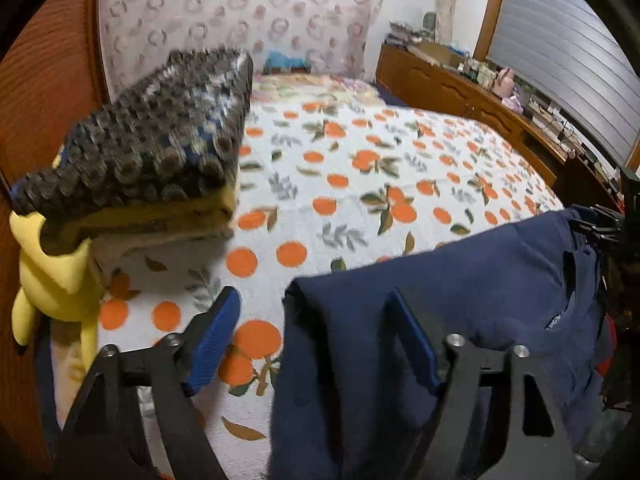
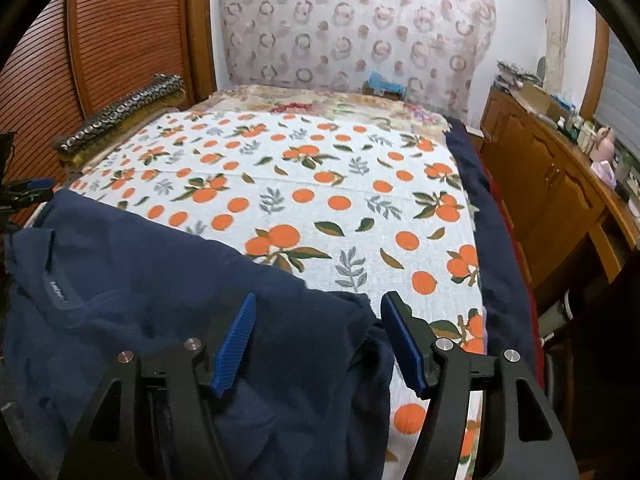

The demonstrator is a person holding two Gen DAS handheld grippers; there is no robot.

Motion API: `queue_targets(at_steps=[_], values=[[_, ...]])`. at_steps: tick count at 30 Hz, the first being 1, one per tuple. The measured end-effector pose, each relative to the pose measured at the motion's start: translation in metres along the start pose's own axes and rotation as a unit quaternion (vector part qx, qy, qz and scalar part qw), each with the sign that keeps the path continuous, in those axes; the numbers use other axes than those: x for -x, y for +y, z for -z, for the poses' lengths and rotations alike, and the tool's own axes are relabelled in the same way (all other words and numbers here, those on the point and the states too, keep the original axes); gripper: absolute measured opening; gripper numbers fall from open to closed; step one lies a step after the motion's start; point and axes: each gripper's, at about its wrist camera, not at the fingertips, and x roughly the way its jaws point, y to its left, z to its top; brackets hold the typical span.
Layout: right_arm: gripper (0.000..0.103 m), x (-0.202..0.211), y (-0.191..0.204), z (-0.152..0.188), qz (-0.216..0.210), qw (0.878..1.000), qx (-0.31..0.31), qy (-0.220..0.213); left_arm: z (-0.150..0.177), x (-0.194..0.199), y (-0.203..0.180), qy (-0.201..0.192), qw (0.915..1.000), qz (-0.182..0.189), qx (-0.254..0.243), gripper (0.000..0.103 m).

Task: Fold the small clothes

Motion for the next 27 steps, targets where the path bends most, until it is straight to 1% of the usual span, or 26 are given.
queue_targets(at_steps=[1,2,3,8,12,13,15,16,17,18,19,20,21,22,24,27], values=[[0.067,-0.003,-0.001,0.0,-0.001,1.0,-0.002,0.004,0.001,-0.002,0.0,0.006,1.0,0.003,0.001,0.067],[0.067,-0.007,-0.003,0.001,-0.002,1.0,-0.004,0.009,0.004,-0.005,0.0,0.014,0.9999,0.009,0.001,0.06],[0.068,-0.009,-0.004,0.002,-0.002,1.0,-0.005,0.013,0.005,-0.007,0.0,0.016,0.9998,0.011,0.0,0.055],[0.069,-0.014,-0.01,0.003,-0.016,0.999,-0.022,0.022,0.007,-0.009,-0.003,0.021,0.9997,0.014,-0.007,0.053],[0.073,-0.019,-0.014,0.004,-0.022,0.999,-0.03,0.027,0.005,-0.01,-0.004,0.023,0.9994,0.024,-0.012,0.052],[0.073,-0.02,-0.015,0.004,-0.023,0.999,-0.031,0.026,0.005,-0.01,-0.005,0.024,0.9991,0.032,-0.014,0.048],[0.073,-0.022,-0.014,0.005,-0.023,0.999,-0.028,0.025,0.005,-0.011,-0.006,0.028,0.9986,0.042,-0.016,0.03],[0.073,-0.022,-0.013,0.005,-0.022,0.999,-0.026,0.026,0.005,-0.011,-0.007,0.031,0.9981,0.051,-0.016,0.025],[0.072,-0.022,-0.011,0.005,-0.024,0.999,-0.023,0.028,0.005,-0.011,-0.007,0.031,0.9979,0.055,-0.016,0.018],[0.065,-0.021,-0.01,0.005,-0.027,0.999,-0.019,0.028,0.005,-0.009,-0.009,0.029,0.9977,0.058,-0.018,0.015],[0.051,-0.02,-0.007,0.006,-0.036,0.999,-0.015,0.026,0.006,-0.007,-0.01,0.026,0.9977,0.059,-0.02,0.014],[0.043,-0.018,-0.005,0.007,-0.047,0.998,-0.012,0.027,0.006,-0.003,-0.013,0.019,0.9977,0.06,-0.023,0.013],[0.027,-0.016,-0.002,0.008,-0.054,0.998,-0.01,0.028,0.006,0.002,-0.015,0.011,0.9976,0.064,-0.023,0.012],[0.019,-0.012,0.0,0.01,-0.054,0.998,-0.008,0.026,0.005,0.009,-0.017,0.002,0.9972,0.072,-0.022,0.012],[0.015,0.0,0.001,0.012,-0.057,0.998,-0.011,0.011,0.001,0.031,-0.023,-0.028,0.9954,0.089,-0.018,0.011],[0.014,0.039,0.001,0.009,-0.063,0.997,-0.023,-0.033,-0.006,0.071,-0.033,-0.074,0.9908,0.112,-0.02,0.011]])
